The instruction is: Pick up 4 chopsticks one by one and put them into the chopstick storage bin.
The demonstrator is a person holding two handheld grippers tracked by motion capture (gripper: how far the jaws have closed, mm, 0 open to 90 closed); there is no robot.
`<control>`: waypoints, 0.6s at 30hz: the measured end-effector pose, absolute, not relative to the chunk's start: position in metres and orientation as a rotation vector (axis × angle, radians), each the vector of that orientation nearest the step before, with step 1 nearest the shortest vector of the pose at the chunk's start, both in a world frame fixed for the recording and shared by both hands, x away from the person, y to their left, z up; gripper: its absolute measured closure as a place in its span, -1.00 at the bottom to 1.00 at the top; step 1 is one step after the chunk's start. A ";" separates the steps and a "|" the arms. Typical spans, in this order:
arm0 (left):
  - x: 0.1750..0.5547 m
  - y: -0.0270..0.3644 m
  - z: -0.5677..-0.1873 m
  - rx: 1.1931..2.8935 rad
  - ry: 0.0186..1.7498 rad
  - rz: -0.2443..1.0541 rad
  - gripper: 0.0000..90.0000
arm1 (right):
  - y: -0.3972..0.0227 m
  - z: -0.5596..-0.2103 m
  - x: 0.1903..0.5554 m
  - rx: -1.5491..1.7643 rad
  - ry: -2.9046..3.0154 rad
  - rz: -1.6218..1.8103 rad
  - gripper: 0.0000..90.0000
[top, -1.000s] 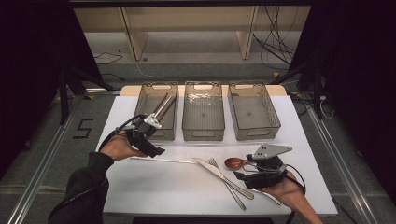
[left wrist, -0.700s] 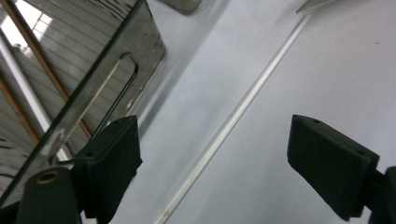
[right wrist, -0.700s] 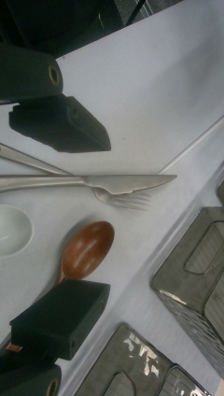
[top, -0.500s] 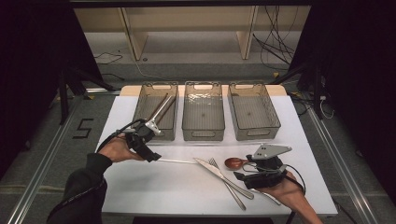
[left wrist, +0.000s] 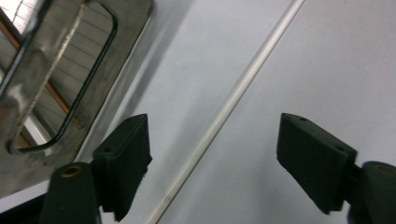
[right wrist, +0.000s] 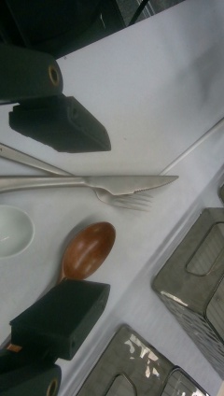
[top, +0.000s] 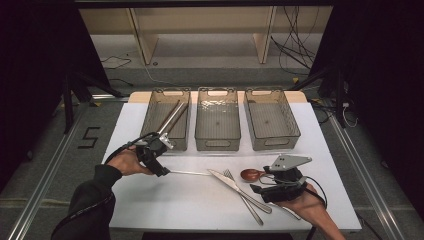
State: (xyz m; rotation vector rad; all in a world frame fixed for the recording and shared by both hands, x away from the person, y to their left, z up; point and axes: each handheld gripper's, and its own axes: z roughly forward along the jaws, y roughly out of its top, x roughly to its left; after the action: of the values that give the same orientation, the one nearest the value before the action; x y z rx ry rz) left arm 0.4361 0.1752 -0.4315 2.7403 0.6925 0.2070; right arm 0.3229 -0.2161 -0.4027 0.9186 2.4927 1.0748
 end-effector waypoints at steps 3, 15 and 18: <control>0.437 0.177 -0.437 2.746 0.701 0.182 -0.30 | -0.216 -0.403 0.323 0.920 2.492 1.075 -0.40; 0.444 0.182 -0.453 2.779 0.745 0.150 -0.07 | -0.216 -0.403 0.323 0.915 2.495 1.074 -0.40; 0.445 0.183 -0.457 2.807 0.748 0.151 0.01 | -0.216 -0.403 0.323 0.917 2.496 1.073 -0.40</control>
State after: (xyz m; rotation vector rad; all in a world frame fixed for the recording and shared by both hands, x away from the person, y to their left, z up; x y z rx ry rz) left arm 0.4447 0.1830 -0.4567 2.8072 0.7478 0.1511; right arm 0.3232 -0.2160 -0.4033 0.9171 2.4957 1.0726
